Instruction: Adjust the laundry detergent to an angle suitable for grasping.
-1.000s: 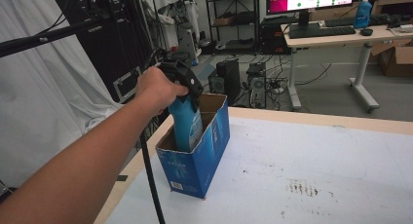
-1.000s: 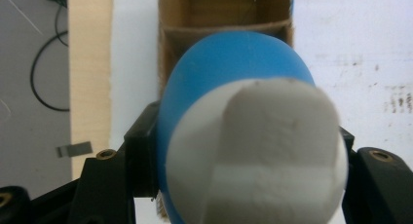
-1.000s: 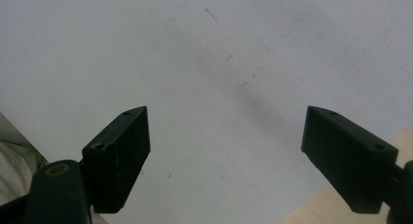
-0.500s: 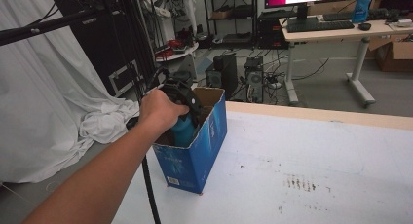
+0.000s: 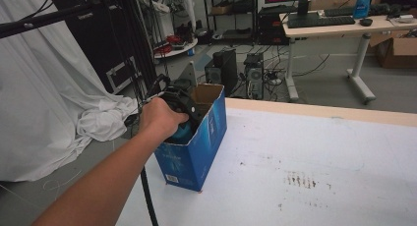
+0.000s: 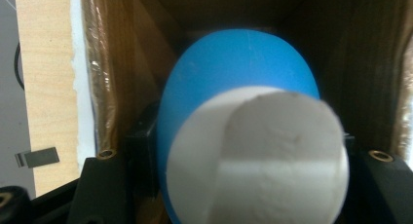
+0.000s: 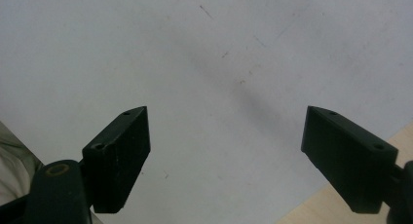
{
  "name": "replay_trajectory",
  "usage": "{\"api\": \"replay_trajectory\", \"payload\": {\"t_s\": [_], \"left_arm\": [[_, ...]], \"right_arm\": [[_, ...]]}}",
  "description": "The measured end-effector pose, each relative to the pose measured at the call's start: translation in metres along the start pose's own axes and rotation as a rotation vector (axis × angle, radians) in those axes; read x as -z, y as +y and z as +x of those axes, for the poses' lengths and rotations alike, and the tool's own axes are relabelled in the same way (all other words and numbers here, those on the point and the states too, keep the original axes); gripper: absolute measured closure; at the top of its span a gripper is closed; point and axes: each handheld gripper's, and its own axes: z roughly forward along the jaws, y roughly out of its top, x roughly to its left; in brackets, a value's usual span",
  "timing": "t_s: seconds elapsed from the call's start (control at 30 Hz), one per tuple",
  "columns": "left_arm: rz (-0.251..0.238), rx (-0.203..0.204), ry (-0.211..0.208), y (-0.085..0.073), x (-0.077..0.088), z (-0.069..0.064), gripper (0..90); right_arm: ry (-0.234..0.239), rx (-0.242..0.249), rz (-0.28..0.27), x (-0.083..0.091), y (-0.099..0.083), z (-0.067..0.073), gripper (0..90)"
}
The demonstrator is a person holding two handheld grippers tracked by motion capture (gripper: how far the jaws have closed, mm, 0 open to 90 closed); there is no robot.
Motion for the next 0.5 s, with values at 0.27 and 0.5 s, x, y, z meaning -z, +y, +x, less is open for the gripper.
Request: {"api": "replay_trajectory", "payload": {"t_s": [0.27,0.5], "left_arm": [[0.001,0.007,-0.003,0.0004,-0.0006,0.0008,37.5],[-0.003,0.018,-0.008,0.0,-0.0015,0.0033,36.8]], "right_arm": [[0.002,0.003,-0.002,-0.0006,0.0009,0.0011,18.0],[0.004,0.007,0.0,-0.0015,0.0013,0.0009,18.0]]}}
